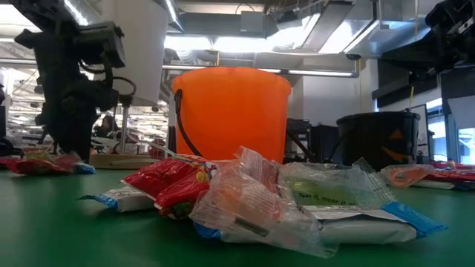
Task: Sort candy
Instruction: Put the red candy into the pink bucket
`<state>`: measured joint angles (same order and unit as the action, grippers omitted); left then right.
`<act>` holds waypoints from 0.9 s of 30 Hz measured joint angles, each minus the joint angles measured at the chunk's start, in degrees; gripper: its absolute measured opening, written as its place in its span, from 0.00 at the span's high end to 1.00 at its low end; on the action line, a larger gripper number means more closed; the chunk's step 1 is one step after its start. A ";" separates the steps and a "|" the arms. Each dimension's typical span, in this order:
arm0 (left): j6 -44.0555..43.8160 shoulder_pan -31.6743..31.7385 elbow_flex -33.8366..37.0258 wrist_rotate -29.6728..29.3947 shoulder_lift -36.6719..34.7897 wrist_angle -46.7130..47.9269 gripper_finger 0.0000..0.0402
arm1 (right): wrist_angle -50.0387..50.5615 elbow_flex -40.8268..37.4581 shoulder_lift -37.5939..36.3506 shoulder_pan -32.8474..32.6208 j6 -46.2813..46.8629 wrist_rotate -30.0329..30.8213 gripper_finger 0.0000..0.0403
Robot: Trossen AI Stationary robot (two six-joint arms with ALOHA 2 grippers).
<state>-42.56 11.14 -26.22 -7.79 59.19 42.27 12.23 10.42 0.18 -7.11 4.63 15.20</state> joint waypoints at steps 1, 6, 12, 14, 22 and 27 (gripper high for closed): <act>0.66 0.00 0.00 0.00 0.84 0.00 0.54 | 0.00 0.01 -0.01 0.02 -0.01 -0.02 1.00; 1.27 0.00 0.00 -0.43 2.75 0.01 0.59 | 0.00 0.02 0.00 0.02 0.01 -0.02 1.00; 2.79 0.00 0.00 -0.63 2.75 -0.10 0.77 | 0.00 0.00 -0.01 0.01 -0.01 -0.02 1.00; 3.60 0.00 0.00 -0.63 2.73 -0.52 0.84 | 0.00 0.01 -0.01 0.01 0.00 -0.01 1.00; 4.52 0.00 -0.81 0.20 0.46 -3.07 0.98 | 0.00 0.00 0.00 0.02 0.01 0.00 1.00; 8.48 -0.02 -5.16 1.31 -1.85 -3.47 1.00 | 0.02 0.02 -0.01 0.01 0.00 0.00 1.00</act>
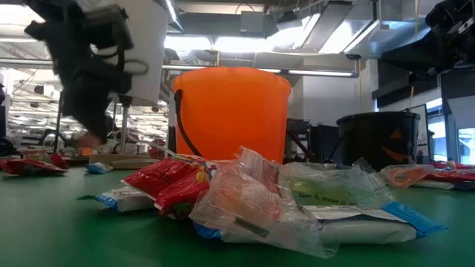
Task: Sort candy
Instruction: Put the red candy into the pink bucket
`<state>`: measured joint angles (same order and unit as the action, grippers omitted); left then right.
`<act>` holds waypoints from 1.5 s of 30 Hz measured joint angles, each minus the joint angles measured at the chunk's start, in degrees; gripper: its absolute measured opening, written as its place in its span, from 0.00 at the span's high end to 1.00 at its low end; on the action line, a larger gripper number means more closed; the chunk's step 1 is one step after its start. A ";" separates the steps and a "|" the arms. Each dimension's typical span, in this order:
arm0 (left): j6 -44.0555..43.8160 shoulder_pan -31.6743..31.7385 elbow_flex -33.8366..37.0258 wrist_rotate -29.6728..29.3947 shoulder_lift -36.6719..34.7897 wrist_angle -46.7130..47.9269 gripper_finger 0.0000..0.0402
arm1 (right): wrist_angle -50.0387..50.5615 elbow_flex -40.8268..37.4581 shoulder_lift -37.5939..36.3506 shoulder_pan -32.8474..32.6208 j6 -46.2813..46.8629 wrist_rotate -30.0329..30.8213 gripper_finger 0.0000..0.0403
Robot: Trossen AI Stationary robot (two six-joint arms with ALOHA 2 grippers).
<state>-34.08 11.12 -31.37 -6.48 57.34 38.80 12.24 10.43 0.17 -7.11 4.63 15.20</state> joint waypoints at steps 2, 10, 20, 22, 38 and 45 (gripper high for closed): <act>2.32 0.01 -1.86 -0.03 -0.73 -0.53 0.99 | -0.02 -0.02 0.00 -0.01 0.00 -0.01 1.00; 13.31 0.68 -4.33 -0.01 -1.47 -17.19 1.00 | -0.02 -0.01 0.00 0.01 -0.01 -0.02 1.00; 24.36 7.32 -4.37 0.00 -0.29 -41.27 1.00 | -0.02 -0.01 0.00 0.00 0.01 -0.01 1.00; 25.87 9.08 -4.37 0.67 1.17 -45.03 1.00 | -0.02 -0.01 0.01 -0.01 0.00 0.00 1.00; 32.92 19.91 -15.37 13.94 21.91 -58.02 1.00 | 0.01 0.00 0.00 0.00 0.01 -0.01 1.00; 40.04 20.02 -25.16 13.10 28.76 -49.20 1.00 | 0.01 -0.01 -0.01 0.01 -0.01 0.00 1.00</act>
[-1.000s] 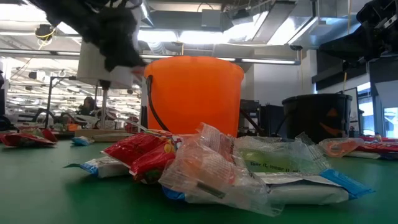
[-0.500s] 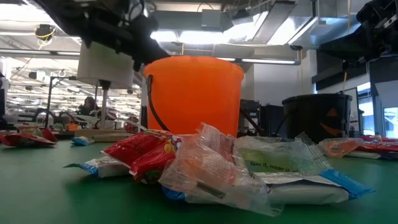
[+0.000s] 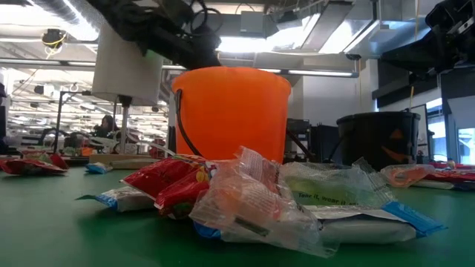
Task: Sort candy
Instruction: Put the red candy into the pink bucket
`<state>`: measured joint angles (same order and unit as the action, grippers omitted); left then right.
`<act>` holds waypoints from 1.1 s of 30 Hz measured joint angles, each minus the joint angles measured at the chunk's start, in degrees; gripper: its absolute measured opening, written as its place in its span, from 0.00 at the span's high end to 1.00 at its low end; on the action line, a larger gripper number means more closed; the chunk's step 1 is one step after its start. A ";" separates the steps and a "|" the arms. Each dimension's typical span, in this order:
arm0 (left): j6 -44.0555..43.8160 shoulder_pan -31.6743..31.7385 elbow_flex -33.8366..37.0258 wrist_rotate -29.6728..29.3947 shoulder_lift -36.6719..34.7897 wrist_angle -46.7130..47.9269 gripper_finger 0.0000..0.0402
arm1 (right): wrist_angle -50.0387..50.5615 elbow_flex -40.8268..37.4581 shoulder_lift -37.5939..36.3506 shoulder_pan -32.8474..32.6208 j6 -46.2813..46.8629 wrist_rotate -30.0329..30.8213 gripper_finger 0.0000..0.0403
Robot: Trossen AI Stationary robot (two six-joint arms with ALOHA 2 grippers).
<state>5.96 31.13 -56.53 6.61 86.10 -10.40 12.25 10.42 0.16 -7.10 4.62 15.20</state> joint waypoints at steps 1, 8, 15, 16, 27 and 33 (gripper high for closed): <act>0.53 0.21 -1.03 0.05 0.86 1.34 1.00 | -0.02 0.02 0.00 -0.02 0.02 0.00 1.00; 0.25 1.99 -2.34 0.13 4.62 3.41 1.00 | 0.00 0.01 0.01 0.00 0.02 0.00 1.00; 0.26 2.12 -2.34 0.13 5.52 3.53 1.00 | 0.00 0.00 0.01 -0.02 0.01 -0.01 1.00; 0.45 2.13 -2.34 0.15 5.52 3.54 1.00 | 0.00 0.00 0.01 -0.02 0.00 -0.01 1.00; 1.72 2.14 -2.34 0.11 5.52 5.27 0.95 | 0.00 0.00 0.02 0.00 0.01 0.00 1.00; 1.71 2.55 -2.34 0.07 5.52 5.28 0.79 | 0.00 0.00 0.00 0.00 0.02 -0.02 1.00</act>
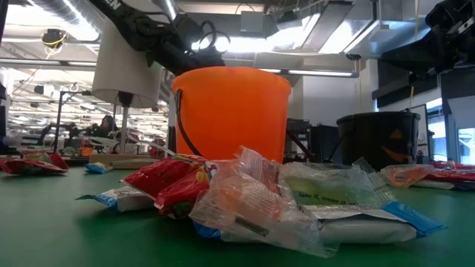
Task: Sort candy
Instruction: Put the red candy into the pink bucket, then put the green candy into the pink bucket
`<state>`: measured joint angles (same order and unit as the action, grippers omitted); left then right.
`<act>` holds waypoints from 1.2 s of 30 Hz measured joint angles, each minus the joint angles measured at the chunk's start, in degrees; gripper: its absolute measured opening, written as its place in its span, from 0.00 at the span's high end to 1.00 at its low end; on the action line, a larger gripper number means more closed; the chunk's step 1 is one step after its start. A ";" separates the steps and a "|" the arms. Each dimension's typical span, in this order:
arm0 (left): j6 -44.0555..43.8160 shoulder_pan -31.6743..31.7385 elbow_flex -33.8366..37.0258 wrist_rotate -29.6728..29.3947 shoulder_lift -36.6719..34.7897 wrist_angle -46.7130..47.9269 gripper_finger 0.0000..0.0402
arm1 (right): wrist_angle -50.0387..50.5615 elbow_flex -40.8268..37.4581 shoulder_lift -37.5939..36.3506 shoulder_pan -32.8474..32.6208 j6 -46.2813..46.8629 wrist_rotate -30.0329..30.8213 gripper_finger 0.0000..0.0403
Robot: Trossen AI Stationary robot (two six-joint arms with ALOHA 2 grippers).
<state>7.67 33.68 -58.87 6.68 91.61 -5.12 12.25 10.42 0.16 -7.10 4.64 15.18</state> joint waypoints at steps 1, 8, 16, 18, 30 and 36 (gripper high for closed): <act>-0.04 0.10 0.00 0.01 0.00 -0.01 0.76 | 0.00 0.02 0.00 0.00 -0.01 0.01 1.00; -2.40 -0.07 0.00 -0.14 -1.66 0.57 0.63 | 0.00 0.01 0.02 -0.01 0.00 0.00 1.00; -0.64 -4.64 0.00 -4.88 -12.08 8.27 0.61 | 0.00 0.02 0.00 0.01 0.00 0.00 1.00; 0.26 -6.69 0.00 -9.24 -14.82 10.68 0.61 | 0.00 0.00 0.00 0.01 -0.02 0.00 1.00; -10.18 -21.03 0.00 -28.62 -25.67 41.76 0.61 | 0.00 0.01 0.02 0.00 -0.02 0.00 1.00; -20.67 -27.26 0.00 -28.88 -27.68 54.89 0.61 | 0.02 0.00 0.00 -0.01 -0.01 0.01 1.00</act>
<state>-12.99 6.42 -58.87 -22.19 63.94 49.77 12.27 10.41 0.16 -7.10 4.64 15.19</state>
